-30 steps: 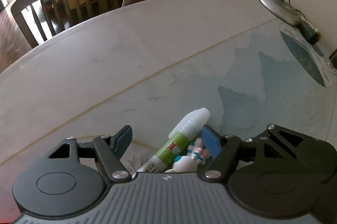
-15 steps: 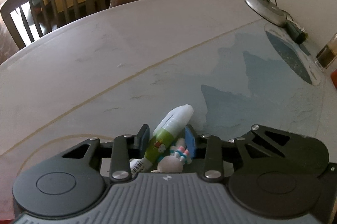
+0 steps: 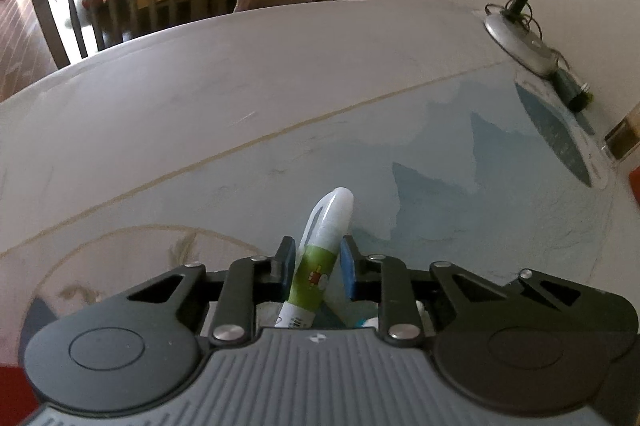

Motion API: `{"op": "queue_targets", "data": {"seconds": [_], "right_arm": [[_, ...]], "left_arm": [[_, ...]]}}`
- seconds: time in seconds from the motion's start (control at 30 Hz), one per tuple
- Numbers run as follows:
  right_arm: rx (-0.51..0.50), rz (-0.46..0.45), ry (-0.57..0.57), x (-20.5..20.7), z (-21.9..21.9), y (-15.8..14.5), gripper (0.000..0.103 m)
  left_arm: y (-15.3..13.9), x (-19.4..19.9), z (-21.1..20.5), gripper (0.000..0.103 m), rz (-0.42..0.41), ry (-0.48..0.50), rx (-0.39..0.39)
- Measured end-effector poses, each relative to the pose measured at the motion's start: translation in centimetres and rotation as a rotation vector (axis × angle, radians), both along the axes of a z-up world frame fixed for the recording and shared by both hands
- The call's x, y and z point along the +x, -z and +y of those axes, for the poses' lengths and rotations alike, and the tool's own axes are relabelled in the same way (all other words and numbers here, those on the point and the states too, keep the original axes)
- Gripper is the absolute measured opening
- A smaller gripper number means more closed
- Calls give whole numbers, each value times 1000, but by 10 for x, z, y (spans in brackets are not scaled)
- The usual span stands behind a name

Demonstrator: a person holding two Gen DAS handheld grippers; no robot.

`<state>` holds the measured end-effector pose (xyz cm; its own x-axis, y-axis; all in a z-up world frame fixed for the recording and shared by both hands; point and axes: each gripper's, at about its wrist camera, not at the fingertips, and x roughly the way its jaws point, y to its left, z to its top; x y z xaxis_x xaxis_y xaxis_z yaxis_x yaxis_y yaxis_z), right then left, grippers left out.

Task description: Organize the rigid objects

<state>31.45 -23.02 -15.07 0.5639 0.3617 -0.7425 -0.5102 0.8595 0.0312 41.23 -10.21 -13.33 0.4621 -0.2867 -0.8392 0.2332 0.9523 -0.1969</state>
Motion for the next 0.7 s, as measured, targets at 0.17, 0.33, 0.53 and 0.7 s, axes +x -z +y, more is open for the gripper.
{"op": "queue_targets", "data": {"seconds": [0.17, 0.33, 0.53, 0.7], "right_arm": [[21, 19, 13, -14, -21, -9, 55], [58, 27, 37, -30, -44, -24, 55], [78, 23, 52, -39, -64, -40, 55], [94, 12, 67, -62, -76, -55, 55]], "left_arm": [[-7, -17, 3, 23, 7, -30, -22], [-18, -43, 2, 23, -8, -48, -51], [-24, -76, -2, 22, -14, -55, -53], [-36, -105, -1, 21, -29, -74, -82]]}}
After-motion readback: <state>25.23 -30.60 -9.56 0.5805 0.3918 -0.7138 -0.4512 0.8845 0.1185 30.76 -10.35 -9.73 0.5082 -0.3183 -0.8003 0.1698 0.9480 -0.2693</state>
